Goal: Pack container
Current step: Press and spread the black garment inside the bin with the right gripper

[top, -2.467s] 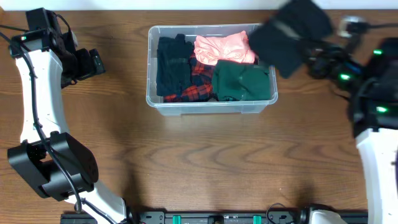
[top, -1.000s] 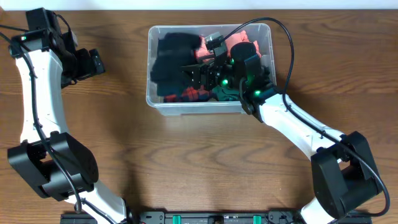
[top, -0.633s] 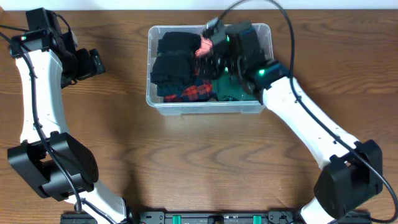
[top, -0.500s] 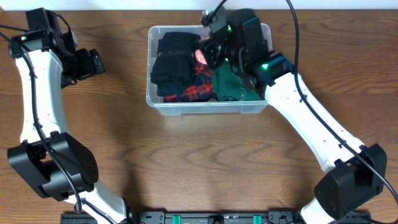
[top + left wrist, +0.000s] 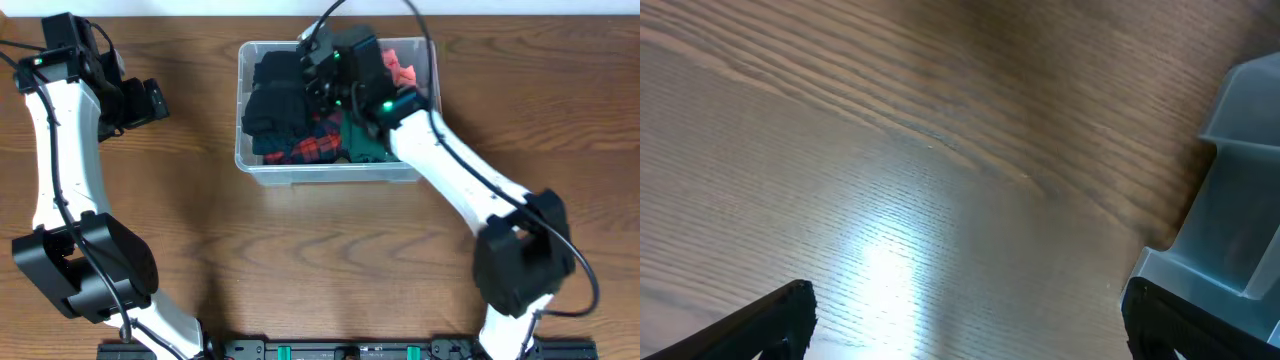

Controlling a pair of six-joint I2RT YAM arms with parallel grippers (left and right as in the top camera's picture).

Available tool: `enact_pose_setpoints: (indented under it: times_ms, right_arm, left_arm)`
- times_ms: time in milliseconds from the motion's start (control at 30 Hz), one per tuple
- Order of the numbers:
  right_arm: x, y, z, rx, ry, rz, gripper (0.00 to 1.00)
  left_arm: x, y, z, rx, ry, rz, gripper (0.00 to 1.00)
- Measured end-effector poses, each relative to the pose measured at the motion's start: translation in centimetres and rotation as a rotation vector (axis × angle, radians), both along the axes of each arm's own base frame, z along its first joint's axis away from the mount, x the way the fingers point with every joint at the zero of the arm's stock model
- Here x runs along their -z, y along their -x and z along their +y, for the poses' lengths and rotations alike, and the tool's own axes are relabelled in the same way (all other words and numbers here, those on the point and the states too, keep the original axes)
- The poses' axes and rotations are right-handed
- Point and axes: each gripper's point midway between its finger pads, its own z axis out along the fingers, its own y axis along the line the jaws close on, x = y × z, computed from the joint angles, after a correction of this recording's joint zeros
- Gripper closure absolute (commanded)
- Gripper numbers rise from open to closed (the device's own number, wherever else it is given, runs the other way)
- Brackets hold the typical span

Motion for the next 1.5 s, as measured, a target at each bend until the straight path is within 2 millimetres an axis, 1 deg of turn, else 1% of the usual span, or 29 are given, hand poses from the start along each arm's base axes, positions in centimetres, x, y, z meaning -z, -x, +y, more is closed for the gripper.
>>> enact_pose_setpoints:
  times_ms: [100,233,333,433,567,600,633,900,1133,1333,1500]
  right_arm:
    - [0.2,-0.2,0.5,-0.009,-0.011,-0.010,0.99]
    - [-0.2,-0.5,0.8,-0.011,-0.027,-0.033,0.99]
    - [0.1,-0.6,0.9,-0.011,-0.025,-0.029,0.99]
    - [1.8,-0.8,1.0,-0.013,-0.011,-0.002,0.99]
    - [6.2,-1.1,1.3,-0.011,0.025,0.062,0.99]
    - [7.0,-1.2,1.3,-0.011,0.031,0.074,0.99]
    - [7.4,-1.4,1.4,-0.011,0.032,0.079,0.99]
    - [7.7,-1.5,1.5,-0.012,0.041,0.098,0.99]
    - [8.0,-1.5,1.1,-0.004,0.057,0.119,0.99]
    - [8.7,-1.4,0.7,0.007,0.084,0.150,0.99]
    - [9.7,-1.5,0.6,0.007,0.095,0.175,0.99]
  left_arm:
    - [0.0,0.0,0.0,0.000,0.000,0.000,0.02]
    - [0.0,0.0,0.0,0.000,0.000,0.000,0.02]
    - [0.0,0.0,0.0,0.000,0.000,0.000,0.02]
    - [0.0,0.0,0.0,0.000,0.000,0.000,0.02]
    - [0.0,0.0,0.0,0.000,0.000,0.000,0.02]
    - [0.0,0.0,0.0,0.000,0.000,0.000,0.02]
    - [0.0,0.0,0.0,0.000,0.000,0.000,0.02]
    - [0.0,0.0,0.0,0.000,0.000,0.000,0.02]
    - [0.0,0.0,0.0,0.000,0.000,0.000,0.02]
    - [0.0,0.0,0.0,0.000,0.000,0.000,0.02]
    - [0.0,0.0,0.0,0.000,0.000,0.000,0.02]
